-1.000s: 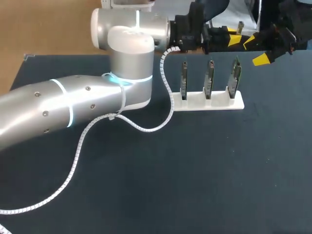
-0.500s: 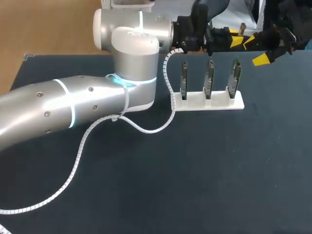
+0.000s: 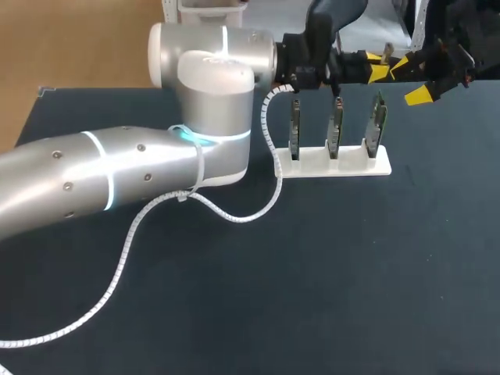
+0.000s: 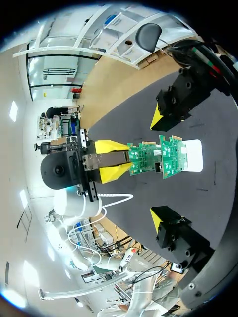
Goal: Pick up the optical module with the left hand, and insert it into the network port with the right hand.
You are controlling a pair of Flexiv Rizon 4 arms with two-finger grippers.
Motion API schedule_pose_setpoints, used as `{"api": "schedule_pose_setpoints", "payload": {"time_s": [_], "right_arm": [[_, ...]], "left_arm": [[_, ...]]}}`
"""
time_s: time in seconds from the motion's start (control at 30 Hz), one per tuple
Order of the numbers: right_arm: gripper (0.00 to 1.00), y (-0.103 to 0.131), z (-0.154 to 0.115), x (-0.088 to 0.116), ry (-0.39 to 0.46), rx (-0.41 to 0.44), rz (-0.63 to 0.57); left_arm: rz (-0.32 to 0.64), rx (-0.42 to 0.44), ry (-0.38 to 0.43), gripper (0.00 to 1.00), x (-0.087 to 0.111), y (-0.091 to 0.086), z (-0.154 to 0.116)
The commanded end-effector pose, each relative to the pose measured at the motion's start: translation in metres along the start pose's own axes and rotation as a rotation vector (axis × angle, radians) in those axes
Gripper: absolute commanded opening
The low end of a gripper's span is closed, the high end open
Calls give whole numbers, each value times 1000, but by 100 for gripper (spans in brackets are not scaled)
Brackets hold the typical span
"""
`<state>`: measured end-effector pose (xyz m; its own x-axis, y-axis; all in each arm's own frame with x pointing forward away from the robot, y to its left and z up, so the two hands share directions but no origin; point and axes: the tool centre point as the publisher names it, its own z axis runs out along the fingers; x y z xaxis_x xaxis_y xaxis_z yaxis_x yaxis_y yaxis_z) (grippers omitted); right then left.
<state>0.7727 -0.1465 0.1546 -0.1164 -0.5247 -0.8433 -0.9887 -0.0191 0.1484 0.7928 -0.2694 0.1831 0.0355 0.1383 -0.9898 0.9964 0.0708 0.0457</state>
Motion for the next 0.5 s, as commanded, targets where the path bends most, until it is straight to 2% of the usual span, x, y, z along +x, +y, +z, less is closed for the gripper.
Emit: {"api": "schedule_pose_setpoints", "payload": {"time_s": [0.03, 0.5], "right_arm": [[100, 4, 1, 0, 0, 10, -2], [100, 4, 1, 0, 0, 10, -2]], "left_arm": [[-3, -2, 2, 0, 3, -3, -1], [-27, 20, 1, 0, 8, -9, 4]]}}
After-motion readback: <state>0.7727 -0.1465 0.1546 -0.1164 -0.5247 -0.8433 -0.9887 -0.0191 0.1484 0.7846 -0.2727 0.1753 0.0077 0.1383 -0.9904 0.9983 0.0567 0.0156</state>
